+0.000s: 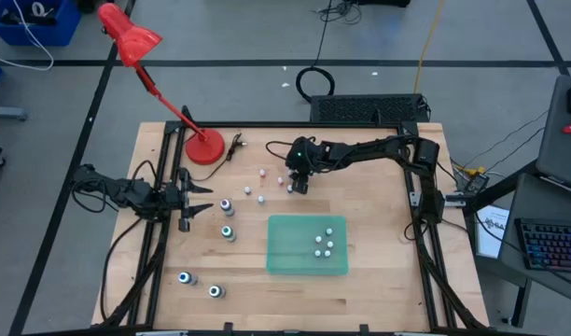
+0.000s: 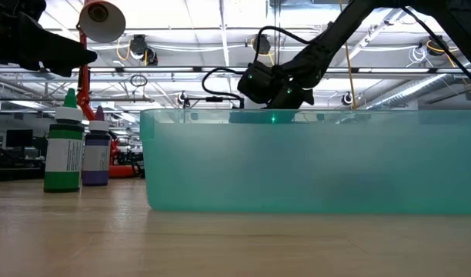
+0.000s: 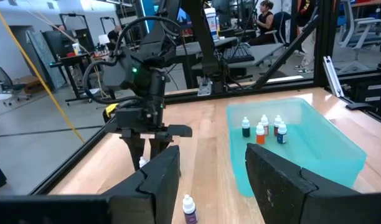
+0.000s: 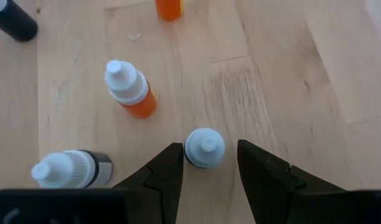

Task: Pick & Place food coloring
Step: Put the small blue food coloring bottle into the green bin

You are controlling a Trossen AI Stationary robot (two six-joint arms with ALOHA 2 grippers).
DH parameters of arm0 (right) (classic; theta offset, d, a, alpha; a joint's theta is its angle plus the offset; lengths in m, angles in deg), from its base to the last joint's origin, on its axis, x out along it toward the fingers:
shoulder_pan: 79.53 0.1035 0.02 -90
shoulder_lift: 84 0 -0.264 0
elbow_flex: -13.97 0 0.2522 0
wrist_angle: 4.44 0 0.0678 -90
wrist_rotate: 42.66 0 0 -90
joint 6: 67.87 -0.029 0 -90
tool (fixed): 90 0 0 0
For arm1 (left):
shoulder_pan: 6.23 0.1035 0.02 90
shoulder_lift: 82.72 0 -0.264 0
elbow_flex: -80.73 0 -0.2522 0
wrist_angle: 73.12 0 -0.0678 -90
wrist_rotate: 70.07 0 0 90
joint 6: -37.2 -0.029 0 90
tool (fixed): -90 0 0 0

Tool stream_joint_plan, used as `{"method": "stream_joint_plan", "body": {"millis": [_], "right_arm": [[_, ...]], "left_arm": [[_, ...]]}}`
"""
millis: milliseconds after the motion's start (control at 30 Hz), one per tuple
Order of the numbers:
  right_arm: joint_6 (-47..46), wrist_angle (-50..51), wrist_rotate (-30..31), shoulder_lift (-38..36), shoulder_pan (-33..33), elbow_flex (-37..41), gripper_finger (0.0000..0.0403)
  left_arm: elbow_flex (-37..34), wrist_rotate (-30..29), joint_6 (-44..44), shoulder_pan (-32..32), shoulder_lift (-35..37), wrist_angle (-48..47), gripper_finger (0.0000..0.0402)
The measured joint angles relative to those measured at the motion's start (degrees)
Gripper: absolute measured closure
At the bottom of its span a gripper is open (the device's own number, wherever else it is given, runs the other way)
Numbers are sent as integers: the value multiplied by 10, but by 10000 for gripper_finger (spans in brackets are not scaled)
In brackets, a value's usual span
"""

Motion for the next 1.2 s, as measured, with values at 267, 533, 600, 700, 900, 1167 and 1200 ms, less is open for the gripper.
{"method": "stream_joint_plan", "body": {"millis": [267, 533, 600, 700, 900, 1167, 1200], "right_arm": [[-1, -5, 0, -5, 1, -1, 261], [-2, -6, 0, -18, 4, -1, 261], [-2, 1, 0, -18, 4, -1, 261], [-1, 4, 0, -18, 4, -1, 261], [5, 4, -4, -18, 3, -1, 284], [18, -13, -75, -18, 8, -1, 364], [19, -12, -72, -19, 11, -1, 364]], "left_arm": [[0, 0, 0, 0, 0, 0, 215], [0, 0, 0, 0, 0, 0, 215], [0, 0, 0, 0, 0, 0, 215], [0, 0, 0, 0, 0, 0, 215], [0, 0, 0, 0, 0, 0, 215], [0, 0, 0, 0, 0, 0, 215], [0, 0, 0, 0, 0, 0, 215]]}}
